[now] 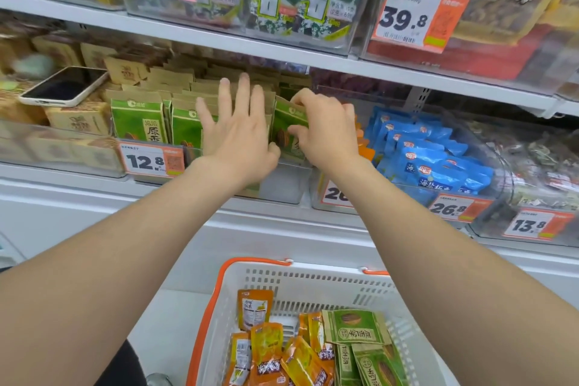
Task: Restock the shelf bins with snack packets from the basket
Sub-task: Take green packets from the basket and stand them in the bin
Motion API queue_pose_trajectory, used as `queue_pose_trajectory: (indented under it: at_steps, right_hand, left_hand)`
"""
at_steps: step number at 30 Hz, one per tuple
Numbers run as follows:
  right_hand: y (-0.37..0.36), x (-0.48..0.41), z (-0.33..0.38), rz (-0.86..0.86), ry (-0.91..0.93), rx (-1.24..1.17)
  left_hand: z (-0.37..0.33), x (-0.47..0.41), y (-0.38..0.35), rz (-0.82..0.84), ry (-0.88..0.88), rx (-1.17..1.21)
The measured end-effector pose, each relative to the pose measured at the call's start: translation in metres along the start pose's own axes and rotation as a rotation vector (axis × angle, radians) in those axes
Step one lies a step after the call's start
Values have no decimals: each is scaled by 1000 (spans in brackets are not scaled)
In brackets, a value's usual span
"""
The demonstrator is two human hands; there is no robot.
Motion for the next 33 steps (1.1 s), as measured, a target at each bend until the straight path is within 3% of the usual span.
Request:
queue_pose_trajectory:
  at_steps: [6,10,14,23,29,33]
  right_hand:
    - [-21,-38,-11,215,-169,317]
    - [-35,-59,-20,375,-275,341]
    - [-51,-77,-23,522,-265,404]
    - [-60,-99,-15,238,-192,587]
    - [-80,-70,-8,608,-8,658]
    - [-86,-52,-7,760,63,786]
  left_hand:
    - [7,-18,-5,51,32,-73]
    - [2,-23,-6,4,9,-119]
    - [-4,-26,-8,3,12,-109]
    - [-3,-30,-10,8,3,-104]
    - [-3,-27,-8,13,1,-94]
    - [-3,-25,-5,23,-3,-85]
Point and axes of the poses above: each hand's wrist, its own x-axis away from the middle knuckle, its own y-axis out of the back of the hand, z = x × y, the point moved 6 cm from there along -x, towards the middle knuckle, and after that the axes turned 9 degrees about y, right-handed, at the moved point
